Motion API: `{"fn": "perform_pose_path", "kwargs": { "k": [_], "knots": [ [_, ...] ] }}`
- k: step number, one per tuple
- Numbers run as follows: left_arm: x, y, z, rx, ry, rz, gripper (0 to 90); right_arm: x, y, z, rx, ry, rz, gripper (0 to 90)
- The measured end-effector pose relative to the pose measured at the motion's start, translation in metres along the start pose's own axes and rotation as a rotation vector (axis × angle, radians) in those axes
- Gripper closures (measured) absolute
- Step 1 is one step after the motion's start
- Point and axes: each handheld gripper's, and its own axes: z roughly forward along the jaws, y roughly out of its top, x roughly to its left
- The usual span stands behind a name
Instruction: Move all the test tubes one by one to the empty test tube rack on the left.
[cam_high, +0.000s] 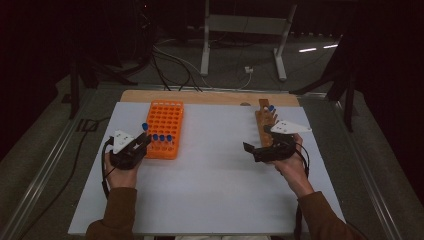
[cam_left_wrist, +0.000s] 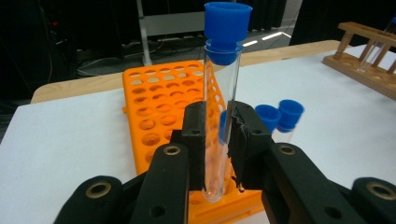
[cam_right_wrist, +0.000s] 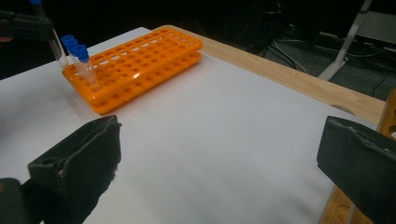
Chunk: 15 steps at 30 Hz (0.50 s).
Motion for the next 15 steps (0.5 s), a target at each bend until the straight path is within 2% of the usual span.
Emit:
{"fn": "perform_pose_path", "kwargs": {
  "k": [15],
  "knots": [
    [0.005, -0.012, 0.017, 0.037, 0.032, -0.020, 78.1, -0.001, -0.003, -0.001, 0.000, 0.006, 0.006, 0.0]
  ]
}}
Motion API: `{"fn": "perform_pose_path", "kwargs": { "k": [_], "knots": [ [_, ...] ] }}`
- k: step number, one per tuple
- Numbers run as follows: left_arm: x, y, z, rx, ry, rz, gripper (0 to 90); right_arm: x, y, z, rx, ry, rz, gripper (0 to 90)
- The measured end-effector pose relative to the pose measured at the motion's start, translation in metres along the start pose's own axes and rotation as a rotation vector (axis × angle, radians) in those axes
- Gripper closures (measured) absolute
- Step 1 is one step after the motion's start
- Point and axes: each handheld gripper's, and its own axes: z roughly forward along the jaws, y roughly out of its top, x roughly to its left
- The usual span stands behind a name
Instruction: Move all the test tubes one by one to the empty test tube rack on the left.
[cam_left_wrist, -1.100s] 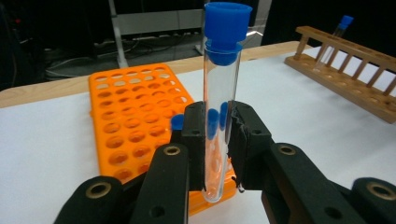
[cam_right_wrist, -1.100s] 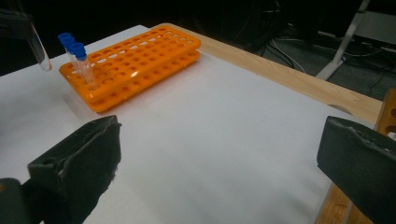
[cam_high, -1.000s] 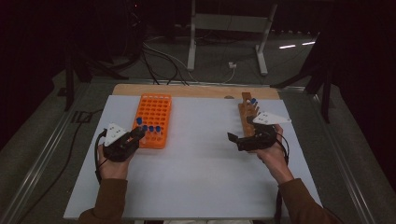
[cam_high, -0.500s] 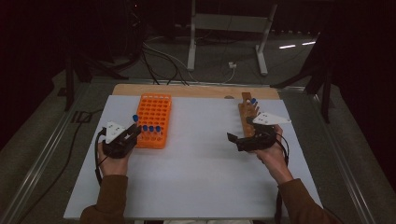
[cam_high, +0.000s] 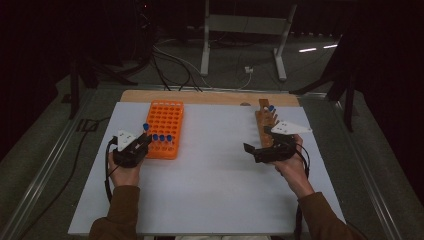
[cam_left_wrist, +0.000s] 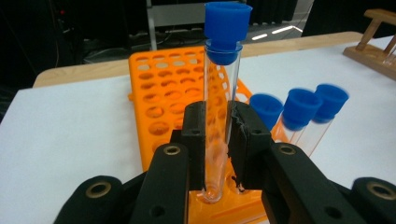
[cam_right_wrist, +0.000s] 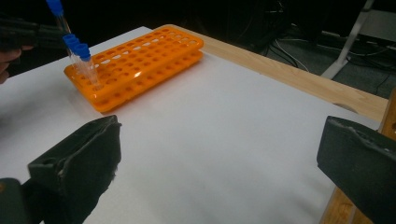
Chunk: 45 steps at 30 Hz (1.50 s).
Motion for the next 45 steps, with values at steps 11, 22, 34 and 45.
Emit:
{"fn": "perform_pose_path", "kwargs": {
  "k": [11, 22, 34, 45],
  "knots": [
    [-0.001, -0.018, 0.006, 0.080, 0.007, 0.017, 78.2, 0.000, -0.001, 0.001, 0.006, 0.002, 0.000, 0.0],
    [-0.003, -0.019, 0.012, 0.161, 0.020, 0.034, 78.3, 0.003, -0.002, 0.004, 0.012, 0.008, -0.003, 0.0],
    [0.000, -0.015, 0.009, 0.159, 0.007, 0.024, 71.6, 0.002, -0.002, 0.003, 0.016, 0.009, -0.008, 0.0],
    [-0.004, -0.012, -0.010, 0.077, -0.031, -0.021, 50.7, 0.001, -0.001, 0.002, 0.007, 0.005, -0.004, 0.0]
  ]
}}
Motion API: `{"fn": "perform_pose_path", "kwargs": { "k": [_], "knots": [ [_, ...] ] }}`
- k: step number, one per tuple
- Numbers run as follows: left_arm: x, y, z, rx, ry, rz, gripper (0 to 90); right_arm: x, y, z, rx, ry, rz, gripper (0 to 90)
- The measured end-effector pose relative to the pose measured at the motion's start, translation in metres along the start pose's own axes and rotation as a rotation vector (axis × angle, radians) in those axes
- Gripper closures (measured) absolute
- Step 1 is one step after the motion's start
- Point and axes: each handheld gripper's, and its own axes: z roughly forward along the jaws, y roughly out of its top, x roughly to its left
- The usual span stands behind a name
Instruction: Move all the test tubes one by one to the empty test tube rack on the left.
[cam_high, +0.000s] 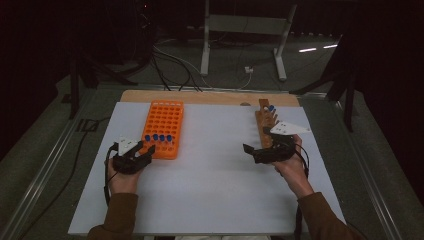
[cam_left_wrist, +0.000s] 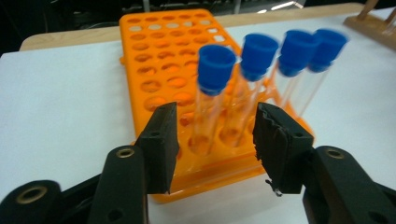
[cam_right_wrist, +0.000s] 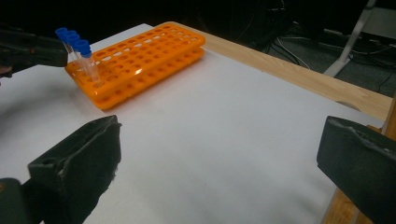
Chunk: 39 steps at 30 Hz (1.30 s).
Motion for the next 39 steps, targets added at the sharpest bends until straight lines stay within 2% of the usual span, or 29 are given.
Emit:
{"fn": "perform_pose_path", "kwargs": {
  "k": [2, 6, 14, 16, 18, 21, 27, 33, 39],
  "knots": [
    [-0.002, 0.001, -0.004, -0.022, -0.037, -0.005, 51.6, 0.000, 0.000, 0.000, 0.000, -0.001, -0.001, 0.0],
    [-0.007, 0.002, -0.010, -0.059, -0.075, -0.007, 43.1, -0.001, 0.001, -0.001, -0.004, -0.005, 0.002, 0.0],
    [-0.015, 0.002, -0.017, -0.084, -0.064, -0.017, 18.4, -0.003, 0.004, -0.005, -0.007, -0.026, -0.005, 0.0],
    [-0.015, 0.001, -0.019, -0.091, -0.063, -0.026, 16.2, -0.004, 0.006, -0.007, -0.012, -0.032, -0.004, 0.0],
    [-0.017, 0.000, -0.018, -0.080, -0.052, -0.016, 7.1, -0.006, 0.008, -0.008, -0.019, -0.040, -0.001, 0.0],
    [-0.019, 0.000, -0.018, -0.073, -0.045, -0.004, 1.3, -0.010, 0.010, -0.008, -0.019, -0.057, 0.006, 0.0],
    [-0.019, -0.001, -0.018, -0.082, -0.058, -0.013, 0.7, -0.023, 0.012, -0.003, -0.012, -0.098, 0.026, 0.0],
    [-0.018, -0.002, -0.018, -0.083, -0.055, -0.024, 0.7, -0.041, 0.014, 0.005, 0.001, -0.139, 0.069, 0.0],
    [-0.016, -0.003, -0.019, -0.090, -0.048, -0.036, 0.7, -0.053, 0.019, 0.013, 0.018, -0.164, 0.082, 0.0]
  ]
}}
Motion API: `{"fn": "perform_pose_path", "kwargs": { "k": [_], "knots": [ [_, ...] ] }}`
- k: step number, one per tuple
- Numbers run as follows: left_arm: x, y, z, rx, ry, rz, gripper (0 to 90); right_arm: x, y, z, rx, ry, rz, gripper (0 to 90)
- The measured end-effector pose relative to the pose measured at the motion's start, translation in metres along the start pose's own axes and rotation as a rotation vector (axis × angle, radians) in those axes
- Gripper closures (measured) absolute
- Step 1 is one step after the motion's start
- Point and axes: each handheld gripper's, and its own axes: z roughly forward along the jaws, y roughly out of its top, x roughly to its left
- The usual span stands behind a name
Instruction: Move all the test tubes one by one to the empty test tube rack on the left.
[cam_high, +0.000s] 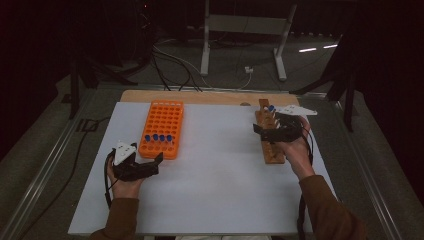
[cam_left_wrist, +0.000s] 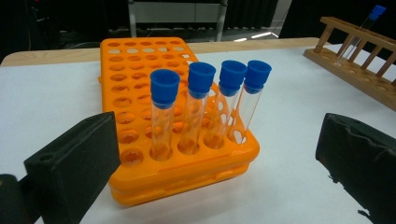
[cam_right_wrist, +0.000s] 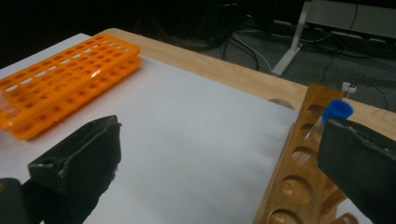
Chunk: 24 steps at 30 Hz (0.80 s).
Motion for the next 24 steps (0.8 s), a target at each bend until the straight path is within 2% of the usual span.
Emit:
{"fn": "perform_pose_path", "kwargs": {
  "k": [2, 7, 14, 18, 21, 24],
  "knots": [
    [0.001, -0.001, 0.001, -0.001, 0.007, 0.000, 0.7, -0.005, 0.002, 0.003, 0.011, 0.004, 0.003, 1.9],
    [0.001, -0.001, 0.000, -0.009, 0.015, -0.004, 0.8, -0.018, 0.008, 0.011, 0.022, -0.028, 0.025, 5.4],
    [0.004, -0.002, -0.002, -0.020, 0.034, -0.016, 0.8, -0.041, 0.008, 0.029, 0.064, -0.071, 0.102, 6.8],
    [0.006, -0.003, -0.003, -0.025, 0.035, -0.025, 0.9, -0.048, 0.007, 0.041, 0.094, -0.093, 0.117, 7.1],
    [0.006, -0.003, -0.003, -0.025, 0.035, -0.029, 0.9, -0.052, 0.007, 0.047, 0.103, -0.125, 0.115, 9.6],
    [0.007, -0.003, -0.004, -0.026, 0.033, -0.031, 0.8, -0.057, 0.007, 0.050, 0.101, -0.151, 0.123, 17.1]
  ]
}}
